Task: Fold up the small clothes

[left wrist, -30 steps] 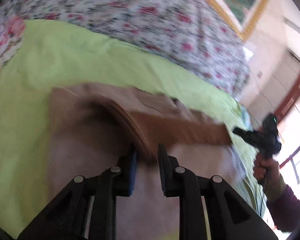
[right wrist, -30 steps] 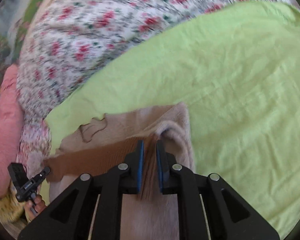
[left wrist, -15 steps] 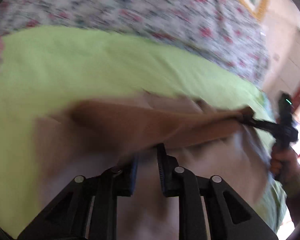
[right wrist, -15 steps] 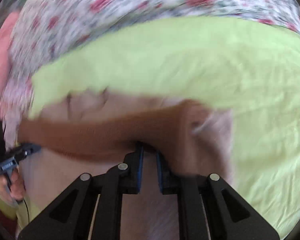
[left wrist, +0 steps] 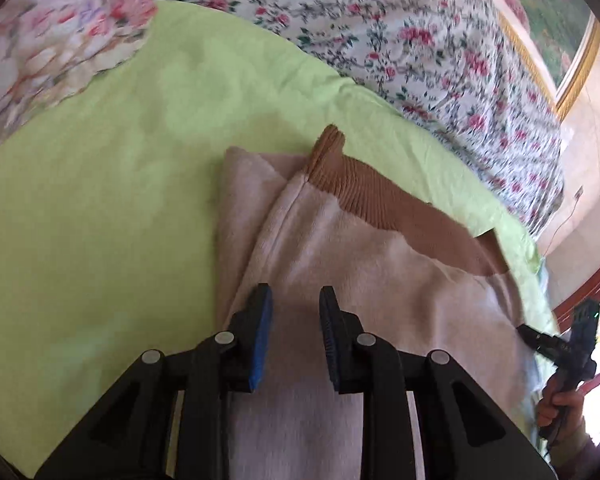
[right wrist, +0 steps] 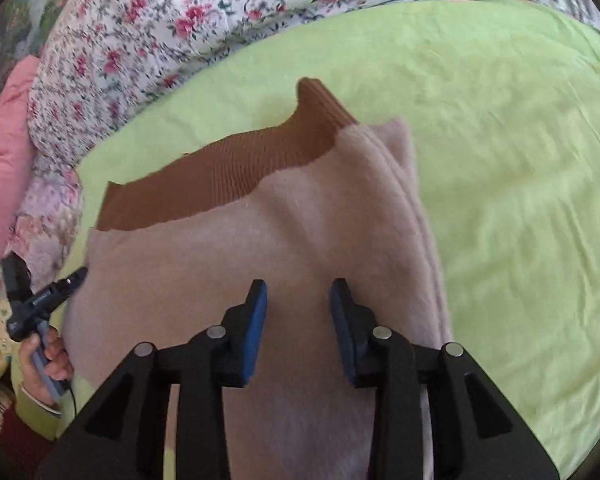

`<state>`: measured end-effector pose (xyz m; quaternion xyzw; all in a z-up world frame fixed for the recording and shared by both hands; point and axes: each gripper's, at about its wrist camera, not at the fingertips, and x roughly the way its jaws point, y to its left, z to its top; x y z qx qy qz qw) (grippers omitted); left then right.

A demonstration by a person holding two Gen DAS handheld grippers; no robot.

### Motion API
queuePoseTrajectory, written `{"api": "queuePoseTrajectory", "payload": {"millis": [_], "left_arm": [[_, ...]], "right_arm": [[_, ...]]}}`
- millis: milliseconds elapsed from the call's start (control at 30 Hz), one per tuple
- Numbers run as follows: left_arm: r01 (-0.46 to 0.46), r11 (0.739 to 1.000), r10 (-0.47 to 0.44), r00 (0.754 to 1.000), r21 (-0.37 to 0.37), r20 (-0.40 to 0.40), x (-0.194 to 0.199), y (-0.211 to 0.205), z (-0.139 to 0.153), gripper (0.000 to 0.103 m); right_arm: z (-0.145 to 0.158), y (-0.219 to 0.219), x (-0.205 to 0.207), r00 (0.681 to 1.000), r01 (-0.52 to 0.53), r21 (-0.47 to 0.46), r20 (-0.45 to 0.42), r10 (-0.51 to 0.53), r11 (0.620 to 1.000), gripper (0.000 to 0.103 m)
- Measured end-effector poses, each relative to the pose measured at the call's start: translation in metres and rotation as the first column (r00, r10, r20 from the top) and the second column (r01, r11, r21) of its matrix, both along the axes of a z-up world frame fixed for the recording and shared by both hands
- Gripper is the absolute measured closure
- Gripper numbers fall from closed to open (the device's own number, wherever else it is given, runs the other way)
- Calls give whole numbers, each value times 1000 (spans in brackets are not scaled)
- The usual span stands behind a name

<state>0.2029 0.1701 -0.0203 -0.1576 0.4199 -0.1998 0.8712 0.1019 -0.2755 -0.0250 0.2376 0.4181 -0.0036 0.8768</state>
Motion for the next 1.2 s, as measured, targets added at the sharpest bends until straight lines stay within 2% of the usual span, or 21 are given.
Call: {"api": "queuePoseTrajectory", "payload": {"millis": [100, 133, 233, 300, 400, 500, 567, 700, 800, 900, 1067, 1200], "left_arm": [[-14, 1000, 14, 1000, -4, 9, -39, 9, 16, 76], [-11, 1000, 11, 1000, -14, 14, -52, 9, 21, 72], [7, 999, -5, 1000, -49, 22, -99, 7, 34, 64], [19, 997, -18, 1000, -69, 14, -121, 0, 40, 62], [20, 995, -22, 1000, -100, -19, -152, -9, 38, 59], [13, 991, -21, 998, -135, -56, -170, -16, 32, 59], [-2, 989, -10, 997, -150, -81, -178, -18, 26, 55], [-81, 982, 56, 988, -170, -146, -181, -14, 8, 50], [-163, 964, 122, 973, -209, -198, -169, -5, -6, 49], [-221, 941, 167, 962, -257, -215, -153, 1, -14, 48], [-328, 884, 273, 941, -334, -202, -124, 14, -24, 48], [-366, 871, 328, 930, -327, -168, -105, 11, -23, 48]], "right_arm": [[13, -1, -31, 998, 62, 16, 18, -63, 998, 68], [18, 1, -39, 997, 72, 13, 26, -72, 997, 68], [31, 10, -56, 996, 74, 5, 52, -74, 997, 64], [37, 17, -71, 995, 64, 7, 70, -64, 998, 60], [44, 31, -93, 996, 41, 3, 83, -41, 999, 57], [44, 43, -108, 996, 22, 14, 86, -23, 1000, 54], [41, 50, -119, 997, 13, 16, 82, -15, 1000, 50], [32, 64, -133, 998, -10, 39, 65, 7, 999, 45], [26, 71, -139, 999, -22, 59, 50, 19, 998, 45], [22, 75, -143, 999, -33, 60, 40, 30, 998, 45], [20, 75, -141, 999, -38, 70, 30, 36, 997, 45], [22, 70, -135, 999, -37, 73, 39, 34, 997, 45]]}}
